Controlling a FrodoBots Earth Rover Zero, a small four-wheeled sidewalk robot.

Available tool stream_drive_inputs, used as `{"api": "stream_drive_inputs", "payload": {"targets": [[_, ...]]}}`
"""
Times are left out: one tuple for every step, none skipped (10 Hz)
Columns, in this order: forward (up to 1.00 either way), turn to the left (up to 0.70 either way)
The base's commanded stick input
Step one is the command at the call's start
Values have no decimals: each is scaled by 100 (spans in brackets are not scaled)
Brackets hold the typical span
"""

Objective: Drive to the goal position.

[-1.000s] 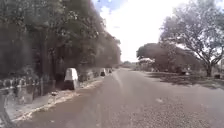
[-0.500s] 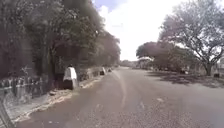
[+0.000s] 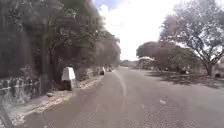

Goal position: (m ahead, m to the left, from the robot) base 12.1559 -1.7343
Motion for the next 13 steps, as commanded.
{"api": "stream_drive_inputs", "payload": {"targets": [[70, 0], [0, 0], [0, 0], [0, 0], [0, 0], [0, 0], [0, 0], [0, 0], [0, 0], [0, 0], [16, -8], [46, -23], [70, -31]]}}
